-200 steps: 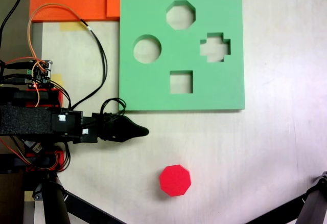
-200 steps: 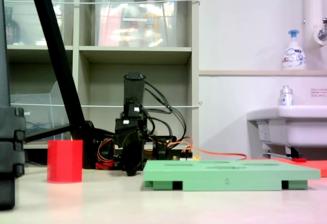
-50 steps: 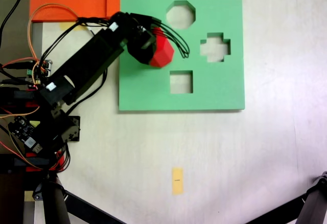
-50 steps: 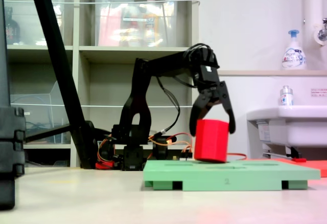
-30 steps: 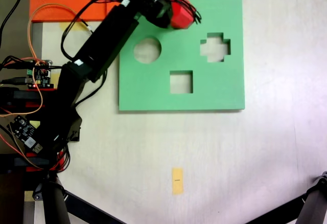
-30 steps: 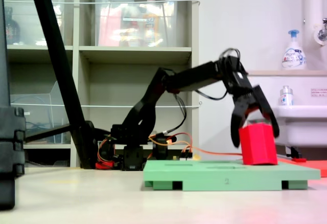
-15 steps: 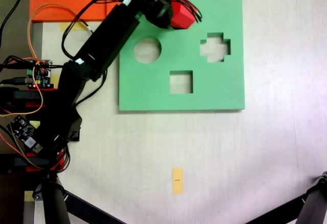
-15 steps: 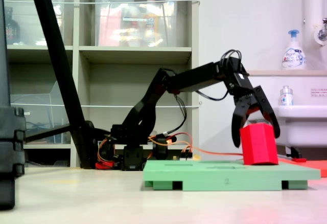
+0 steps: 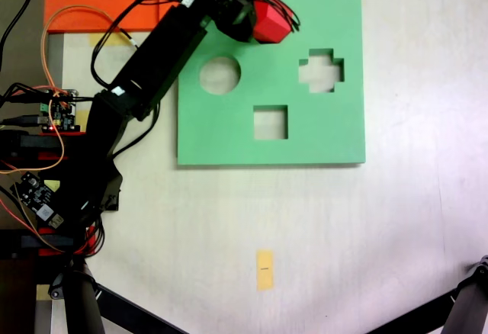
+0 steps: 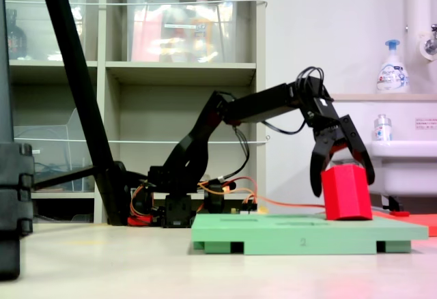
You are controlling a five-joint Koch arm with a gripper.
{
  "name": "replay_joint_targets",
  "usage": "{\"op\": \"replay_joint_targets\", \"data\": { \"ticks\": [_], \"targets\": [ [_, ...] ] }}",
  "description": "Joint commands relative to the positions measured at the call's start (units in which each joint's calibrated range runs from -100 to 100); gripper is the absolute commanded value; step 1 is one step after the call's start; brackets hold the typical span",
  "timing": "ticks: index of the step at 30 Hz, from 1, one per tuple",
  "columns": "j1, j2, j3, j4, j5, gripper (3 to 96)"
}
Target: Put the octagonal pillar block into the corresponding hole
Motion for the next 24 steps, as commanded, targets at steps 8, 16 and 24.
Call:
{"op": "replay_joint_targets", "data": {
  "ticks": [8,16,24],
  "targets": [
    [0.63,-6.29,4.62,-5.19,-7.57,32.8],
    [0.59,-9.08,4.72,-7.69,-8.01,32.8],
    [0.59,-14.25,5.01,-8.85,-7.37,32.8]
  ]
}}
